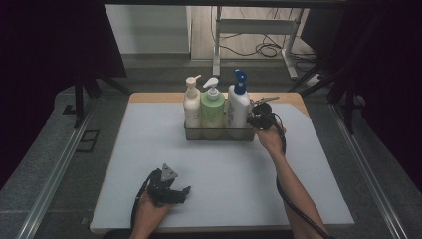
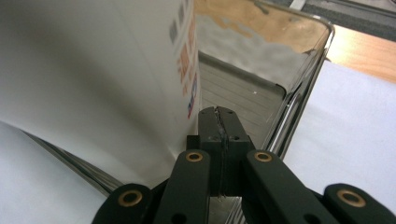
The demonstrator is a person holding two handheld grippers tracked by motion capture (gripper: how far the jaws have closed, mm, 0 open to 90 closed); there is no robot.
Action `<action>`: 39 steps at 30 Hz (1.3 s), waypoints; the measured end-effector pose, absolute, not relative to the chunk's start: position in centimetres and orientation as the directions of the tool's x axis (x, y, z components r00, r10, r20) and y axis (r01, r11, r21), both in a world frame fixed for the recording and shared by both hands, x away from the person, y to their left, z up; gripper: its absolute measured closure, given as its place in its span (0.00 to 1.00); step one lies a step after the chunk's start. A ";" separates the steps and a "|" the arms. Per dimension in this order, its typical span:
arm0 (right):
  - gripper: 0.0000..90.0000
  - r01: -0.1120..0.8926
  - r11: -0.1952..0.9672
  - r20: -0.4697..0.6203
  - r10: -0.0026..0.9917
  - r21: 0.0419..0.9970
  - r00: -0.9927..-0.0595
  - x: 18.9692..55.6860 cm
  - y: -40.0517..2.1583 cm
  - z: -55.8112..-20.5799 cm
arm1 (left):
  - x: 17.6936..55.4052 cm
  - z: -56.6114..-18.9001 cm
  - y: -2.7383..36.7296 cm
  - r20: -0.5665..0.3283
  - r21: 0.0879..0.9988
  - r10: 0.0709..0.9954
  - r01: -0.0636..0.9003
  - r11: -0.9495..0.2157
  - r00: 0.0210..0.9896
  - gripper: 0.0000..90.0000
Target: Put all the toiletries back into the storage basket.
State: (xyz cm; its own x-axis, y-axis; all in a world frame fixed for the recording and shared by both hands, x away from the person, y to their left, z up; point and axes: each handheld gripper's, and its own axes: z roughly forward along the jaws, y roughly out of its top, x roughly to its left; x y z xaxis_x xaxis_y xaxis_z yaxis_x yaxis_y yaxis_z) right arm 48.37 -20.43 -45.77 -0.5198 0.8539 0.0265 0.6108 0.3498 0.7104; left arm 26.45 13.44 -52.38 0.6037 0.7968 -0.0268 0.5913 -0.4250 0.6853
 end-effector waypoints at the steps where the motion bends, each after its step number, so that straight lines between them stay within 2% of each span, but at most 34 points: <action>1: 1.00 0.613 0.349 0.029 0.854 0.709 -0.520 48.4 -20.4 -45.9 | 26.4 -52.4 13.4 -0.027 0.685 0.797 0.591 -0.425 0.604 0.14; 39: 0.99 0.616 0.397 0.029 0.826 0.681 -0.564 48.0 -18.6 -46.4 | 26.5 -52.4 13.4 -0.026 0.685 0.797 0.591 -0.425 0.604 0.14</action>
State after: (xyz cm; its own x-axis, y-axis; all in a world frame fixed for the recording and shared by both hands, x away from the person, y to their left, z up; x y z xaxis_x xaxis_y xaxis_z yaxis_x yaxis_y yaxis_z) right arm 48.04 -18.59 -46.39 -0.5636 0.8255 0.0285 0.6159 0.3970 0.6805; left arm 26.45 13.44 -52.37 0.6039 0.7966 -0.0265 0.5911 -0.4254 0.6853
